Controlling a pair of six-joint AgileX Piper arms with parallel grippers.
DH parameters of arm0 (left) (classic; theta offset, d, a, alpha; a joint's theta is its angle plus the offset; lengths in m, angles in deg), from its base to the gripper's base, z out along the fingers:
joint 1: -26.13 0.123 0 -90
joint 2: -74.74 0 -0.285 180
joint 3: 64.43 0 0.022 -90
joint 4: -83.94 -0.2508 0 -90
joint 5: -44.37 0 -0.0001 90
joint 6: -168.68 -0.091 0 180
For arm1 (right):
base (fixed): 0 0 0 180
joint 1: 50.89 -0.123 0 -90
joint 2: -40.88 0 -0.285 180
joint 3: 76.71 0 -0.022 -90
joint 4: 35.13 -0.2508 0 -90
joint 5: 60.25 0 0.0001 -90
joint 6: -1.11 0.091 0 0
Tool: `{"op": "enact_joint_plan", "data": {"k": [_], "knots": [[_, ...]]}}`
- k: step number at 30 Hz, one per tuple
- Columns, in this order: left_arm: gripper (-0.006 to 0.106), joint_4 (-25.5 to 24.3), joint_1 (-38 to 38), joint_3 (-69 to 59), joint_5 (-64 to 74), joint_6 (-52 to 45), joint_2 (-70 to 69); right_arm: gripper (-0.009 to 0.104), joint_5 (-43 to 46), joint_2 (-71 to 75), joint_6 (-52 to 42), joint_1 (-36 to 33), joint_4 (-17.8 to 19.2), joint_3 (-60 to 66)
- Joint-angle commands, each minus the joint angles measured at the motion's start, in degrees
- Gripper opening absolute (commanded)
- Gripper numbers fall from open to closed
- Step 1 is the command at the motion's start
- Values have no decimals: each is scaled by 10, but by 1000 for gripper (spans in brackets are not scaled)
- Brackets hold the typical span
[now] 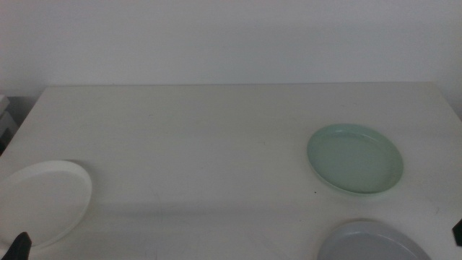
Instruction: Stack the three bowls on top of each other.
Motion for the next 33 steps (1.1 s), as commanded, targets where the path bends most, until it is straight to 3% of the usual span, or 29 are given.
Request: {"op": "enact_joint_plan", "data": {"k": [1,22,28,33], "knots": [[105,1,0,3,-41,3,-8,59,30,-20,-7,4,-3,-1],[105,1,0,3,-41,3,-8,56,271,-191,-7,4,-26,149],[105,1,0,3,-41,3,-8,45,284,-235,-7,4,-28,156],[105,1,0,3,-41,3,-8,20,281,-249,-1,4,-39,156]]}}
